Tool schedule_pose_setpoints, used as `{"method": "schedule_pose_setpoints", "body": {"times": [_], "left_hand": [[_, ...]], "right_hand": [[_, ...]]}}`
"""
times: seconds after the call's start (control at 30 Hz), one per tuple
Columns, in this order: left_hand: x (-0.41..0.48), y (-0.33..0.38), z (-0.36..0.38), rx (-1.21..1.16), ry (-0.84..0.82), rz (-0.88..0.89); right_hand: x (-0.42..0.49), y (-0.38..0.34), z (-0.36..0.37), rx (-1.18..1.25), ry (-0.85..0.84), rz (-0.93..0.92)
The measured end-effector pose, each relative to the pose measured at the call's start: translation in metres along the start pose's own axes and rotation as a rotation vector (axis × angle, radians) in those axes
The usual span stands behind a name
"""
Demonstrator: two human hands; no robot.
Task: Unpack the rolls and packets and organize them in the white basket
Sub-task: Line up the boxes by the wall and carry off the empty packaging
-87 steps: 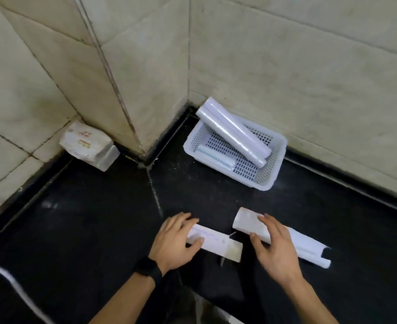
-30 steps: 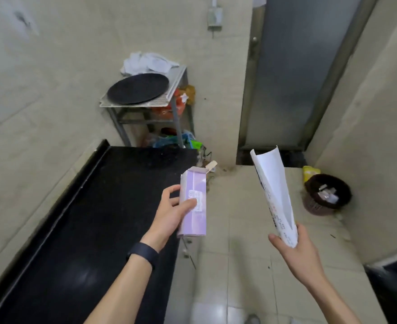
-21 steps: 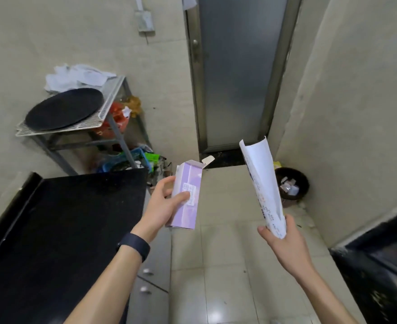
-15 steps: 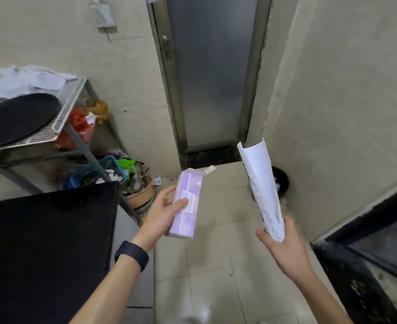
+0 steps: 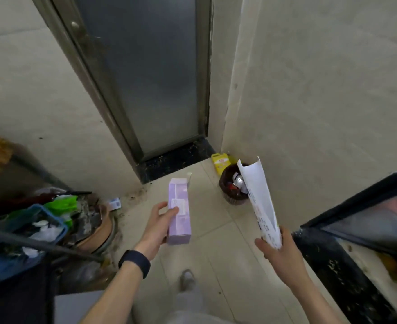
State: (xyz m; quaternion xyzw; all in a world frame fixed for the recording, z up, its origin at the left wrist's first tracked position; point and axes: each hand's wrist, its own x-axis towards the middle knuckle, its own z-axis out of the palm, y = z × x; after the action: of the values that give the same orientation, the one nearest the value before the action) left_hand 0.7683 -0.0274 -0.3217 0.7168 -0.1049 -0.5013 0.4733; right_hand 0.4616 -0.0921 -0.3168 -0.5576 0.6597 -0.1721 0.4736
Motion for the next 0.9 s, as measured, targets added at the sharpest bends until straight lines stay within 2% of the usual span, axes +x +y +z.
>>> {"method": "schedule_pose_setpoints", "body": {"times": [0.27, 0.47, 0.73, 0.9], "left_hand": [[0.113, 0.079, 0.061, 0.127, -0.250, -0.030], [0.185, 0.109, 0.139, 0.204, -0.304, -0.139], [0.289, 0.111, 0.221, 0.380, -0.234, -0.292], [0.350, 0.098, 0.254, 0.535, -0.213, -0.281]], "right_hand": [[0.085, -0.042, 0.009, 0.154, 0.059, 0.134], [0.174, -0.040, -0.008, 0.166, 0.046, 0.229], [0.318, -0.020, -0.029, 0.004, -0.102, 0.458], [0.396, -0.011, -0.021, -0.113, -0.185, 0.495]]}}
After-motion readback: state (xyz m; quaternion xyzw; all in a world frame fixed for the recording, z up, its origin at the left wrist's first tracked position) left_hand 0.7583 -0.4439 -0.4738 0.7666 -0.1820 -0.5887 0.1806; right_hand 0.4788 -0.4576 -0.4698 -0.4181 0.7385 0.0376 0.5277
